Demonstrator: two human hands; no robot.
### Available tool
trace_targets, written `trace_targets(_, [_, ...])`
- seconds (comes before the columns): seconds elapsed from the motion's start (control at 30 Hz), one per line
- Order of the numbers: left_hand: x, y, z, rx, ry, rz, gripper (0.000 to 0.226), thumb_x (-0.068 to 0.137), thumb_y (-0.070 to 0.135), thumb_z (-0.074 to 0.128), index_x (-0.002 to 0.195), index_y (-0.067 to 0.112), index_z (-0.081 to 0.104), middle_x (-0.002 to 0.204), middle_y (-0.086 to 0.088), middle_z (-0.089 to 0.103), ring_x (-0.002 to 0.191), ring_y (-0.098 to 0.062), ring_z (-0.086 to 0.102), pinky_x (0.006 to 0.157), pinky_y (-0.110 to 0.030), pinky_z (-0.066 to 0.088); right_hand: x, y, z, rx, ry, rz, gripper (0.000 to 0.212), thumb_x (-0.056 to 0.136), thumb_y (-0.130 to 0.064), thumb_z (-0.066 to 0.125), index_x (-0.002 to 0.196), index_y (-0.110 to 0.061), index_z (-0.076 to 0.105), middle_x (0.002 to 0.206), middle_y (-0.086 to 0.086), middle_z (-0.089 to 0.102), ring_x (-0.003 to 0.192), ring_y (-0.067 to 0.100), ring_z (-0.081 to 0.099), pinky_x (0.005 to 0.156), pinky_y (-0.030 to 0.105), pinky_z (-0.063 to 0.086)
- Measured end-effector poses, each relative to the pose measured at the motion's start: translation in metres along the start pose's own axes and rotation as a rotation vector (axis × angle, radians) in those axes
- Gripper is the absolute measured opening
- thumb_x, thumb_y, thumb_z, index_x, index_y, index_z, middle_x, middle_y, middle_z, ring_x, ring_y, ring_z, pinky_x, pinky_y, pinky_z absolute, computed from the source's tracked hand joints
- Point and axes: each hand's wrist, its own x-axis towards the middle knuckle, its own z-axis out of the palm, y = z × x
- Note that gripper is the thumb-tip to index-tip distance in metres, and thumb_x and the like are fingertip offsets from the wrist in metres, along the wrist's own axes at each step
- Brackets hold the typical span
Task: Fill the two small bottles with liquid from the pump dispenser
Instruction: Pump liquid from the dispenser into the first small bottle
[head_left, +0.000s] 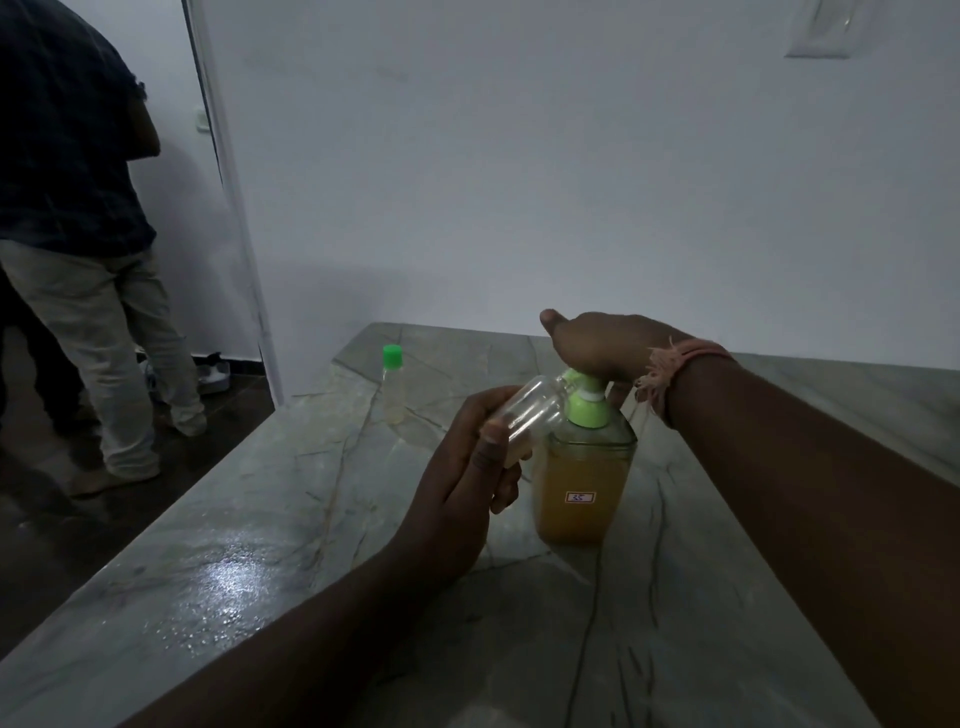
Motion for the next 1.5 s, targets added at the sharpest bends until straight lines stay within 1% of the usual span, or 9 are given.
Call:
trace_targets(0.23, [0.0005,-0.0016,-0.0001,-0.019,0.003,-0.003,0.049,0.100,0.049,0.035,0.134,0.017,0.051,0.080,-0.001,0.057,0.061,-0.018,0.051,0.053,-0.037,0.043,-0.0037,0.0007,0.0055,0.085,0.028,0.061,0.043,0.107,-0.005,0.021,0.148,0.000,0.032,0.140,0.027,0.048,0.124,0.037,0.052,0.095,0.036,0.044])
trace_targets(0.4, [-0.0003,0.0006,-0.0001,-0.009,0.002,-0.010,0.049,0.099,0.051,0.036,0.134,0.020,0.052,0.081,-0.003,0.058,0.062,-0.019,0.051,0.054,-0.037,0.044,-0.0010,-0.0012,0.0006,-0.042,0.014,-0.020,0.057,0.110,-0.039,0.016,0.151,-0.004,0.035,0.153,0.021,0.041,0.140,0.034,0.041,0.111,0.036,0.032])
trace_targets(0.6, [0.0016,-0.0017,-0.0007,-0.029,0.022,-0.021,0.047,0.100,0.049,0.034,0.130,0.019,0.054,0.078,0.001,0.060,0.061,-0.016,0.051,0.053,-0.037,0.043,-0.0047,0.0005,0.0057,0.003,0.022,-0.016,0.049,0.109,-0.016,0.016,0.157,-0.013,0.022,0.148,0.025,0.044,0.129,0.035,0.049,0.100,0.034,0.038])
trace_targets(0.8, [0.0000,0.0022,0.0010,-0.028,0.010,-0.020,0.048,0.099,0.054,0.035,0.131,0.022,0.053,0.082,0.001,0.061,0.062,-0.016,0.051,0.053,-0.038,0.043,-0.0022,-0.0017,-0.0020,-0.037,-0.010,-0.024,0.069,0.107,-0.050,0.011,0.149,-0.004,0.039,0.146,0.022,0.048,0.129,0.034,0.050,0.106,0.037,0.036])
trace_targets(0.9, [0.0008,0.0018,0.0014,-0.013,0.009,-0.017,0.049,0.099,0.054,0.035,0.132,0.021,0.052,0.084,-0.001,0.061,0.063,-0.017,0.051,0.053,-0.036,0.044,-0.0014,0.0011,0.0010,-0.056,0.023,-0.043,0.051,0.110,-0.032,0.015,0.152,-0.010,0.035,0.144,0.024,0.048,0.114,0.034,0.054,0.098,0.037,0.041])
trace_targets(1.1, [0.0004,0.0009,0.0010,-0.016,0.009,-0.022,0.055,0.096,0.063,0.039,0.130,0.023,0.053,0.085,0.000,0.062,0.062,-0.016,0.053,0.053,-0.035,0.045,-0.0015,-0.0010,0.0038,-0.070,-0.021,-0.010,0.057,0.110,-0.037,0.014,0.152,-0.003,0.034,0.156,0.020,0.036,0.140,0.032,0.040,0.110,0.034,0.031])
trace_targets(1.27, [0.0015,0.0014,0.0019,-0.003,0.007,-0.023,0.052,0.097,0.056,0.036,0.131,0.021,0.052,0.082,0.003,0.061,0.062,-0.015,0.052,0.054,-0.034,0.045,-0.0009,0.0000,-0.0011,-0.085,0.035,-0.069,0.055,0.109,-0.039,0.015,0.154,-0.010,0.032,0.147,0.024,0.046,0.081,0.023,0.052,0.087,0.031,0.033])
trace_targets(1.37, [0.0022,0.0001,0.0013,-0.014,0.017,-0.017,0.049,0.098,0.053,0.035,0.131,0.020,0.053,0.081,0.002,0.061,0.061,-0.015,0.052,0.053,-0.035,0.044,-0.0001,0.0042,0.0048,-0.044,0.058,-0.055,0.046,0.108,-0.016,0.019,0.152,-0.011,0.032,0.142,0.025,0.048,0.118,0.035,0.053,0.091,0.035,0.039])
trace_targets(1.5, [0.0012,0.0007,0.0005,-0.021,0.015,-0.002,0.046,0.100,0.049,0.035,0.130,0.020,0.053,0.084,-0.003,0.061,0.061,-0.017,0.052,0.052,-0.036,0.044,-0.0056,0.0007,0.0048,-0.082,0.017,-0.020,0.047,0.108,-0.011,0.022,0.154,-0.008,0.028,0.150,0.025,0.041,0.131,0.035,0.046,0.101,0.037,0.038])
